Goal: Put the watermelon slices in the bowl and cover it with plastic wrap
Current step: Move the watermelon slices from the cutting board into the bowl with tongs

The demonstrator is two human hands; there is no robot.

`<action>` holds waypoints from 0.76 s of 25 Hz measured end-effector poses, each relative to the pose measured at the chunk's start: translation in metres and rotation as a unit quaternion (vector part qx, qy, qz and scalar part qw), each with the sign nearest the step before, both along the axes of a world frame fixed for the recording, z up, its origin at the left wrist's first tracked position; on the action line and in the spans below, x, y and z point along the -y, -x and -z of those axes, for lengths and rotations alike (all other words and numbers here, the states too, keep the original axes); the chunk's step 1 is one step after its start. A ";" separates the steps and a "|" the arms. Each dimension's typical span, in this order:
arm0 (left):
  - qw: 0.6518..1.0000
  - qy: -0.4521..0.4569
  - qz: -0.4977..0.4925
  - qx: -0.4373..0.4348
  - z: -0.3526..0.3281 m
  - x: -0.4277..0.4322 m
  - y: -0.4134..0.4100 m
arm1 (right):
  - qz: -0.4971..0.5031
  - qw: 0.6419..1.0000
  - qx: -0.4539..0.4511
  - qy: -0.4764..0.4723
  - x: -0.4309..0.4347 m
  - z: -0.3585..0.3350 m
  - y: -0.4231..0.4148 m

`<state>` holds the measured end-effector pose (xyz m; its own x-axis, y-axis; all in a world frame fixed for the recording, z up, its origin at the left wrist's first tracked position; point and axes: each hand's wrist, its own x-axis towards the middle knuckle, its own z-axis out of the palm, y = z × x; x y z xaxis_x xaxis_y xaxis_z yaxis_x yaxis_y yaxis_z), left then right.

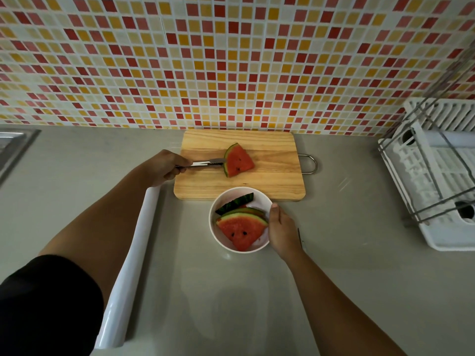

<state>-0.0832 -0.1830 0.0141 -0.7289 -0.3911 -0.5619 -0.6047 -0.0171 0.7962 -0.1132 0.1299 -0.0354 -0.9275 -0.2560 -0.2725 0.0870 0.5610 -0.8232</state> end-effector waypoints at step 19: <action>0.917 0.193 0.348 0.035 -0.076 -0.032 -0.029 | 0.019 0.984 0.160 0.080 -0.001 -0.006 0.007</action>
<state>-0.0540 -0.1513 0.0905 -0.8452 -0.0243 -0.5339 -0.4115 0.6670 0.6211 -0.1201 0.1307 -0.0294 -0.8104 -0.2868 -0.5109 0.3738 0.4184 -0.8278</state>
